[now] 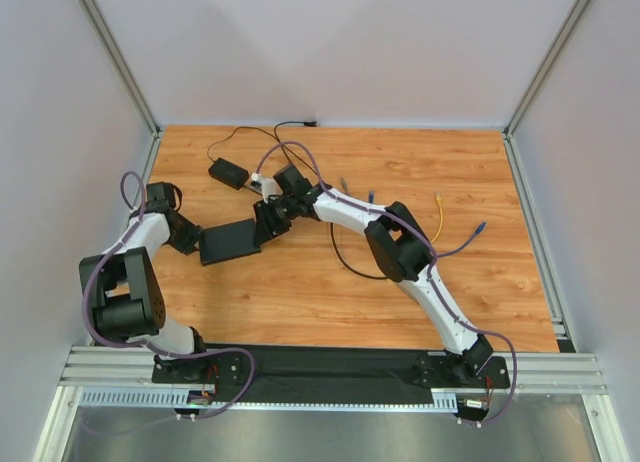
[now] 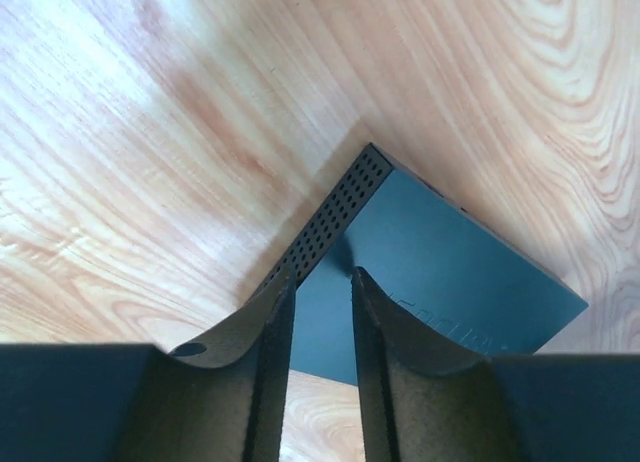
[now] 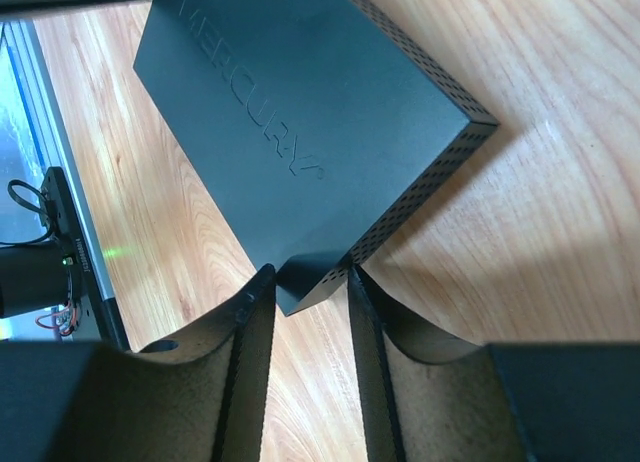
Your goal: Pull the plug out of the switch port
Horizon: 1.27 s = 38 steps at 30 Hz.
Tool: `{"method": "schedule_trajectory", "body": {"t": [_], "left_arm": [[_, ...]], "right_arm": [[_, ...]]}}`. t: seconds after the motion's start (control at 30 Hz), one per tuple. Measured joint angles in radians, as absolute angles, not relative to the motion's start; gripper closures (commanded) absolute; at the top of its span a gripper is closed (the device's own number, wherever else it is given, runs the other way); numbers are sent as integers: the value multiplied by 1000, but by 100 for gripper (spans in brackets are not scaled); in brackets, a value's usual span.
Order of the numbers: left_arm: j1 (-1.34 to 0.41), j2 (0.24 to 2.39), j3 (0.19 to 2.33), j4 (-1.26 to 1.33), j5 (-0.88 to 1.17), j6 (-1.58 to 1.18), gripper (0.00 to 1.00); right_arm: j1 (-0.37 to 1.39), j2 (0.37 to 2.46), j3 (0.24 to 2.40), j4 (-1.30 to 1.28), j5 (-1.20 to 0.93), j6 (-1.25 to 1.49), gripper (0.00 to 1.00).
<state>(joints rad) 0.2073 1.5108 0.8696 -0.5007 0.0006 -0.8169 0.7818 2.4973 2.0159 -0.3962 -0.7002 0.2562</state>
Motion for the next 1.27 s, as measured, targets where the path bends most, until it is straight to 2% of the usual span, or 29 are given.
{"method": "schedule_trajectory", "body": {"t": [0.17,0.33,0.47,0.5,0.57,0.77,0.87,1.03,1.27], "left_arm": [[207,1540,937,-511,19,-788,64],[195,1530,1025,-532,29,-756,54],[161,1382,1024,-572,17,-720,47],[148,1322,1017,-573,19,-710,45],[118,1171,979,-559,45,-688,34],[-34,820,772,-528,165,-672,30],[-125,760,669,-525,210,-689,25],[-241,689,565,-527,259,-717,20],[-339,635,502,-415,340,-739,16]], "right_arm": [[785,2494,1987,-353,-698,287,54],[797,2430,1910,-325,-626,288,37],[807,2297,1782,-337,-462,262,13],[808,2242,1731,-341,-413,257,12],[806,2122,1640,-357,-320,256,8],[799,1753,1300,-337,-139,323,5],[798,1594,1069,-333,-69,393,4],[798,1445,778,-342,7,485,2],[798,1119,544,-333,90,572,0]]}}
